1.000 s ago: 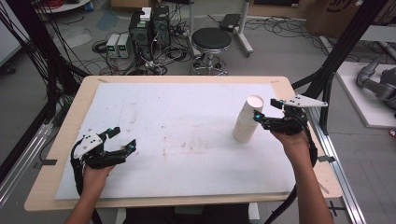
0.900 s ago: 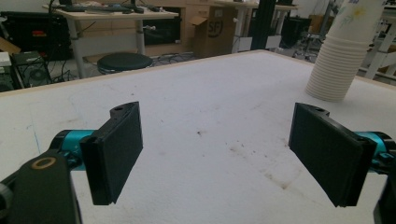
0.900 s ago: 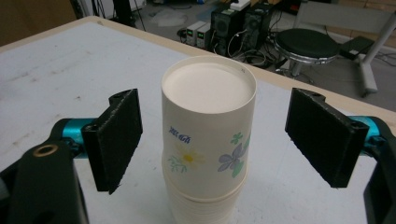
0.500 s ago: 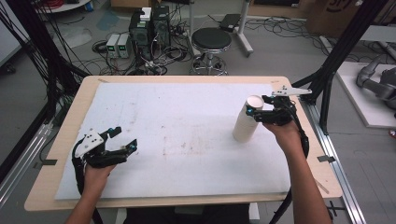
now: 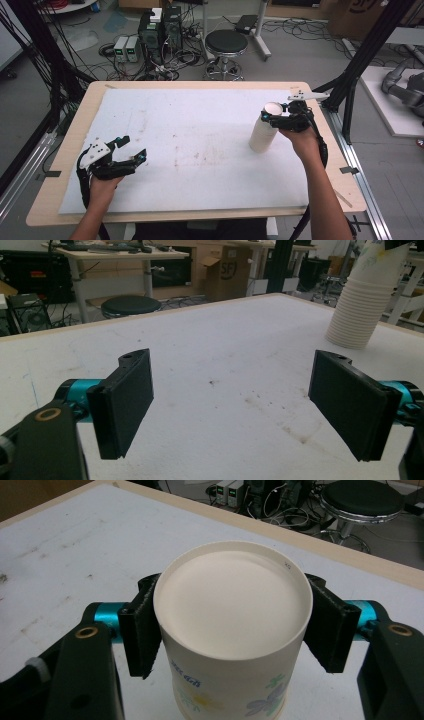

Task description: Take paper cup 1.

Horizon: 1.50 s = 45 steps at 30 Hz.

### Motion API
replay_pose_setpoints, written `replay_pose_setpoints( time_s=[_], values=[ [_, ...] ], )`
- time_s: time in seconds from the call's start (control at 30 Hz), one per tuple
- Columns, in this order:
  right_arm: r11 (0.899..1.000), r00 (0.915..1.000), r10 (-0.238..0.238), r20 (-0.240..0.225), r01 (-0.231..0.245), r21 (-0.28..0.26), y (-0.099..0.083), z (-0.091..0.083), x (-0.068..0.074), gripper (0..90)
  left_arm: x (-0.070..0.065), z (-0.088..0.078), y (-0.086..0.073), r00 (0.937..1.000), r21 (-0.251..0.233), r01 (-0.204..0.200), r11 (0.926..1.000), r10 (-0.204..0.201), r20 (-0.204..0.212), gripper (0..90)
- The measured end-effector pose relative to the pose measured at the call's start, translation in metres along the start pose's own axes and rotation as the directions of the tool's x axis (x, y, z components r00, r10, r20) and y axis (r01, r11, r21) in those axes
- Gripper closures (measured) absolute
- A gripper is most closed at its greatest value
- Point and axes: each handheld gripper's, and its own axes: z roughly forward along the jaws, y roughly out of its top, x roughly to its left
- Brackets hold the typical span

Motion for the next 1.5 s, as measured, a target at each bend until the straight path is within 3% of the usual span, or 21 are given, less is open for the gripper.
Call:
replay_pose_setpoints(
  time_s=[0.43, 0.93, 1.17, 1.5],
  values=[
    [0.998, 0.9999, -0.009, -0.007, 0.009, -0.063, 0.021, -0.021, 0.003, 34.0, 0.0, 0.0, 0.001, 1.0, -0.001, -0.001, 1.0, 0.001, 0.005, 18.3],
    [0.986, 0.998, -0.057, 0.025, 0.061, -0.153, 0.047, -0.073, 0.017, 34.3, 0.001, -0.002, 0.001, 0.9999, -0.006, 0.004, 1.0, -0.004, 0.009, 18.4],
    [0.979, 0.9975, -0.07, -0.008, 0.068, -0.192, 0.031, -0.098, 0.029, 34.2, 0.0, -0.001, 0.001, 0.9999, -0.005, 0.003, 1.0, -0.003, 0.013, 18.4],
    [0.975, 0.9918, -0.104, -0.075, 0.087, -0.202, -0.002, -0.111, 0.047, 34.6, -0.001, 0.002, 0.0, 0.9996, -0.004, 0.001, 1.0, -0.001, 0.027, 18.4]
  ],
)
